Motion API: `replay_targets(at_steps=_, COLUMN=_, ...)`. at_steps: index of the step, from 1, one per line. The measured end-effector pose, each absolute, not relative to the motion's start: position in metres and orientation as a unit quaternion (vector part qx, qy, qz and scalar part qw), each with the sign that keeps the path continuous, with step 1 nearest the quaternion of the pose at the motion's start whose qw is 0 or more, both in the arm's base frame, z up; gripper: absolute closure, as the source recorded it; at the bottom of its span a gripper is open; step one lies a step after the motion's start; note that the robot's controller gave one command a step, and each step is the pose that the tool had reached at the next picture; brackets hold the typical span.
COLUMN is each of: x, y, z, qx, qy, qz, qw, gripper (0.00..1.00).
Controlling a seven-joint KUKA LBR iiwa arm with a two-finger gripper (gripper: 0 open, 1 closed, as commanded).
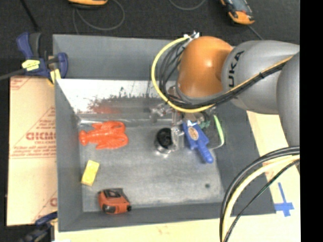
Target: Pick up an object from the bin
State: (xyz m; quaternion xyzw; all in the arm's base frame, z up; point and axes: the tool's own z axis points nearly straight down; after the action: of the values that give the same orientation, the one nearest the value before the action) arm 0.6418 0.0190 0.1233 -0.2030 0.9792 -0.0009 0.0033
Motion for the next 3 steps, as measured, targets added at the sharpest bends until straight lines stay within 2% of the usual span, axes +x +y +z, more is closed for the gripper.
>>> replay_targets(at_steps=1, x=0.627, y=-0.001, z=0.116, qx=-0.345, qy=0.939, qz=-0.001, qw=0.002, gripper=0.0)
replay_targets(at_steps=2, x=0.624, y=-0.021, z=0.086, qx=-0.424, qy=0.905, qz=-0.002, qw=0.004, gripper=0.0)
replay_targets(at_steps=3, x=0.645, y=-0.024, z=0.08, qx=-0.494, qy=0.869, qz=-0.003, qw=0.012, gripper=1.0)
